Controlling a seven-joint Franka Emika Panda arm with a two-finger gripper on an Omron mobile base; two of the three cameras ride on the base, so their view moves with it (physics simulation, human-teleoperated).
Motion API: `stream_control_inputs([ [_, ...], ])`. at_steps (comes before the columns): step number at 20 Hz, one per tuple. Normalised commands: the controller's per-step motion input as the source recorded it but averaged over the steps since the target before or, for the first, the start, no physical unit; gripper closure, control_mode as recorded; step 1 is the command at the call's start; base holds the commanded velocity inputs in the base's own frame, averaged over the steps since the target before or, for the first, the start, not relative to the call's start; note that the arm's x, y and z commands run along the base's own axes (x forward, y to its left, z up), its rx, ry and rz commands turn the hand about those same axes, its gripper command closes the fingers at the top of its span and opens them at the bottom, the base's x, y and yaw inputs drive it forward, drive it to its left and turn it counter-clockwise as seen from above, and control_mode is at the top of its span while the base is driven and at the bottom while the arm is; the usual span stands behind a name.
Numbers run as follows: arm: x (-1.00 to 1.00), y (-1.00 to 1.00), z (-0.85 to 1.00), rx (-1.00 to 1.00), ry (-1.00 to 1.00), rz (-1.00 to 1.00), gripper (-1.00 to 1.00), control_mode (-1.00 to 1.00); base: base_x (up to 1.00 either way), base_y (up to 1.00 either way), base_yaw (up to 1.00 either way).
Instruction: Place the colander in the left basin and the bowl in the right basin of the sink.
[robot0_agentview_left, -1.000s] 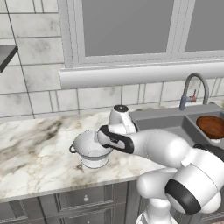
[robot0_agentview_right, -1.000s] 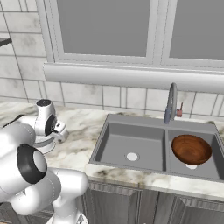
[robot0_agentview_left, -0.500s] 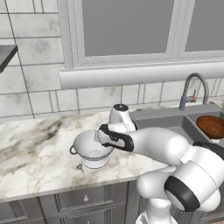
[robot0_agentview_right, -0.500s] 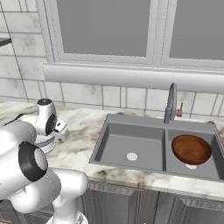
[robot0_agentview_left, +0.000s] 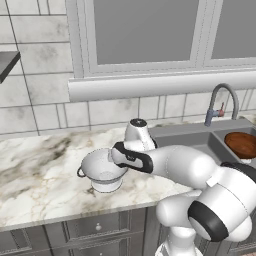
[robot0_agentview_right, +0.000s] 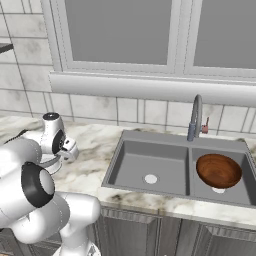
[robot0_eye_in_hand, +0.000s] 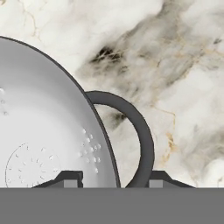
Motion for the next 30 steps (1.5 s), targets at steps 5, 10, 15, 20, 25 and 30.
stream_control_inputs([
  [5, 0.00, 0.00, 0.00, 0.00, 0.00, 0.00, 1.00, -1.00, 0.00, 0.00, 0.00],
  [10, -0.01, 0.00, 0.02, 0.00, 0.00, -0.01, 1.00, -1.00, 0.00, 0.00, 0.00],
  [15, -0.05, 0.00, 0.36, 0.00, 0.00, -0.10, 1.00, -1.00, 0.00, 0.00, 0.00],
  [20, -0.10, -0.08, 0.50, 0.03, 0.00, -0.18, 1.00, -1.00, 0.00, 0.00, 0.00],
  [25, 0.00, -0.22, 0.37, 0.03, 0.00, -0.23, 1.00, -1.00, 0.00, 0.00, 0.00],
  [30, 0.01, -0.34, 0.19, 0.02, 0.03, -0.23, 1.00, -1.00, 0.00, 0.00, 0.00],
])
